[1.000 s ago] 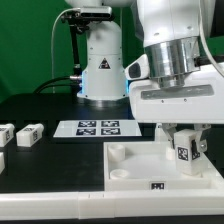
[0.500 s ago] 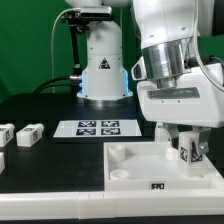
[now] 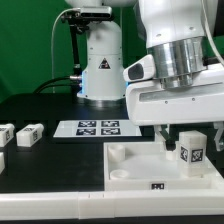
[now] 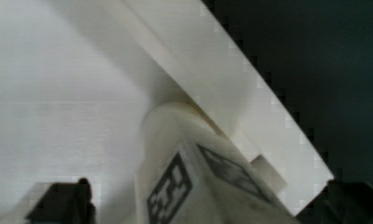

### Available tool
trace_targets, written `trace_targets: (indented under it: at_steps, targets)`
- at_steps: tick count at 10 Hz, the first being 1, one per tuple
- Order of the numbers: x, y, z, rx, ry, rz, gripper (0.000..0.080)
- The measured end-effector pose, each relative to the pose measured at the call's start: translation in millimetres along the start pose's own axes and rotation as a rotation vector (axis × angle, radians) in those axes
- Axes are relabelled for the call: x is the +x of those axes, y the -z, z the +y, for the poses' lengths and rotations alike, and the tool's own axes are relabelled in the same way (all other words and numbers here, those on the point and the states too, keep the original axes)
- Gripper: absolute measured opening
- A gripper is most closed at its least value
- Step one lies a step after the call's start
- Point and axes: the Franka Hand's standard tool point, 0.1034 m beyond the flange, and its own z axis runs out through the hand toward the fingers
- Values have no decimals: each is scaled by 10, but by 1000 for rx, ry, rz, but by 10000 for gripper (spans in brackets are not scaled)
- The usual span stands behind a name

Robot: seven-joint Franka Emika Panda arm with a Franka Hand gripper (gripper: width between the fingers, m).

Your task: Assemble one leg

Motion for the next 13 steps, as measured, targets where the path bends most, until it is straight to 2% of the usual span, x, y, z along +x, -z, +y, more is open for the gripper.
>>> trace_targets:
  at_steps: [4, 6, 7, 8, 9, 11, 13]
  targets:
    - [92, -19, -36, -53, 565, 12, 649]
    - [160, -5, 26, -62, 749, 19, 649]
    - [157, -8, 26, -62, 748, 18, 649]
    - [156, -10, 26, -62, 748, 17, 589]
    - [157, -10, 27, -62, 748, 17, 589]
    - [156, -11, 27, -62, 748, 17, 288]
    - [155, -13, 28, -61, 715, 18, 291]
